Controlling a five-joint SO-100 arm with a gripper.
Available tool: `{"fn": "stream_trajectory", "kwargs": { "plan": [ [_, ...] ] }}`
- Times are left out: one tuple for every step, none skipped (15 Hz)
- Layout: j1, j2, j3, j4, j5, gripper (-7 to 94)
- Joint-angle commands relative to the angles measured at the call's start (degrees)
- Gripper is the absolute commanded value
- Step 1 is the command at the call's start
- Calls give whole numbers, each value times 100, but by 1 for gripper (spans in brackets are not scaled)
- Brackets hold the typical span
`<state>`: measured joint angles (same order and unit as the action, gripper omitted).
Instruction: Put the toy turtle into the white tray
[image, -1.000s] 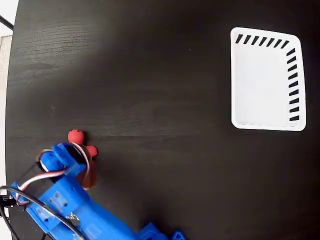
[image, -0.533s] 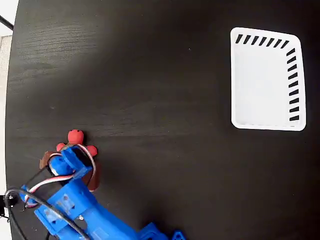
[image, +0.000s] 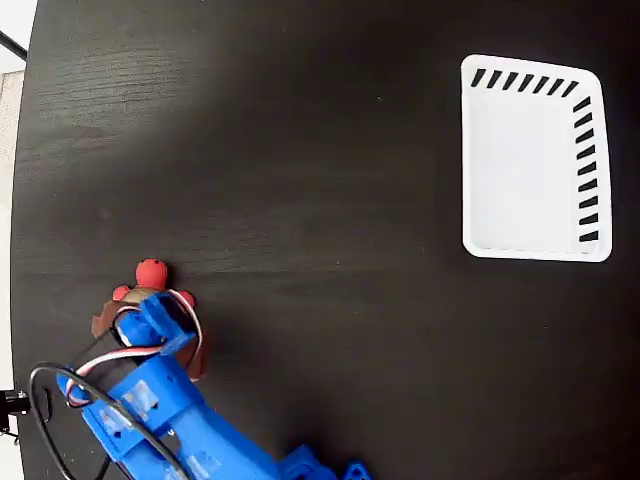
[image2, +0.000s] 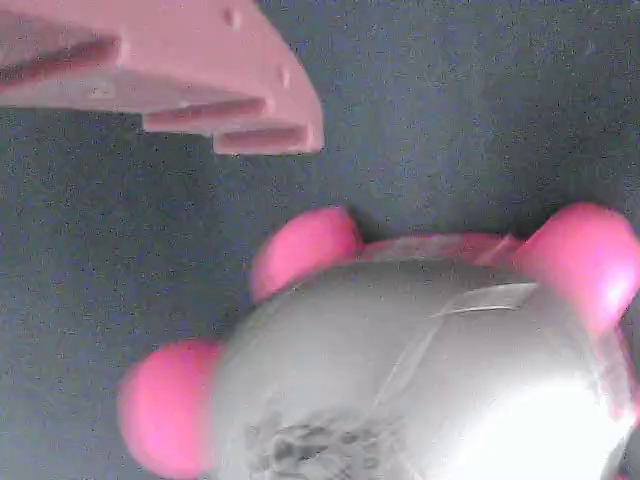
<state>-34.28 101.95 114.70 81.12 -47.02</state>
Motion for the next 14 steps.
{"fn": "stream_trajectory", "kwargs": {
  "plan": [
    [-176, 308, 35, -88, -70, 59],
    [-193, 255, 35, -123, -62, 59],
    [-211, 185, 35, -158, -53, 59],
    [-229, 167, 53, -193, -53, 59],
    [-237, 158, 88, -255, -53, 59],
    [-255, 79, 97, -290, -53, 61],
    [-264, -9, 97, -334, -53, 61],
    [-272, -53, 97, -369, -53, 61],
    [-272, -88, 123, -439, -53, 61],
    [-272, -158, 158, -510, -53, 61],
    [-281, -237, 185, -571, -53, 61],
    [-290, -281, 211, -615, -53, 61],
    [-290, -316, 229, -650, -53, 61],
    [-281, -360, 229, -677, -53, 61]
  ]
}}
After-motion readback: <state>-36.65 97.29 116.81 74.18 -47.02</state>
